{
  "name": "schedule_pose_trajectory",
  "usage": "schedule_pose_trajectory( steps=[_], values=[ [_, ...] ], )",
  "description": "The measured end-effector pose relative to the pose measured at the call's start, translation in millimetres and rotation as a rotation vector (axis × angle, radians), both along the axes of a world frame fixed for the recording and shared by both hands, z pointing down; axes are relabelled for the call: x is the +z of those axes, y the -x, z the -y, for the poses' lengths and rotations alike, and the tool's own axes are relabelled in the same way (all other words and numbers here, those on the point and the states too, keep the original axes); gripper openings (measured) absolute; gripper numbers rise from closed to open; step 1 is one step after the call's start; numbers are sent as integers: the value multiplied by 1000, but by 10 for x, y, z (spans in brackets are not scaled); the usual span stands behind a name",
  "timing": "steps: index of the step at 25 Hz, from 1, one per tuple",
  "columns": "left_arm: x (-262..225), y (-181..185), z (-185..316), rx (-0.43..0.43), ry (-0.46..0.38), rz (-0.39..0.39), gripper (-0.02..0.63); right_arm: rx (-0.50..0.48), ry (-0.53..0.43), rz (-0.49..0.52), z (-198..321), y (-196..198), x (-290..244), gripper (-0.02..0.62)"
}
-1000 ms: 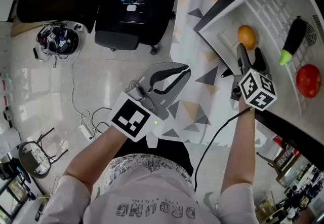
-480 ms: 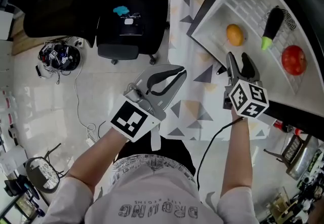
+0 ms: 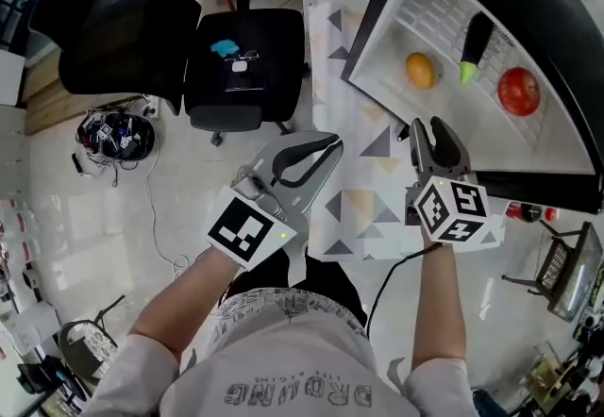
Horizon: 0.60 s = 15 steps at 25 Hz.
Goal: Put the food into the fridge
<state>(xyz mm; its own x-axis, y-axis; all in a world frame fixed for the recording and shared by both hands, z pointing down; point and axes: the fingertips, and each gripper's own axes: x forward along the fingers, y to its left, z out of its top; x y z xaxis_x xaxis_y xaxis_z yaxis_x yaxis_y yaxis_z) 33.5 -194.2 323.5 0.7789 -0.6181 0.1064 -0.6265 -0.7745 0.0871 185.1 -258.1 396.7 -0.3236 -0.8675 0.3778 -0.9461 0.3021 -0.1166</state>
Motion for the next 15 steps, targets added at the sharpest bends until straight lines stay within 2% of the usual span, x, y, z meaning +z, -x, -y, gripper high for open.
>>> schedule_pose_trajectory(
  steps=[15],
  values=[
    [-330, 154, -336, 76, -44, -4, 23, 14, -105, 38, -573, 371, -618, 71]
  ],
)
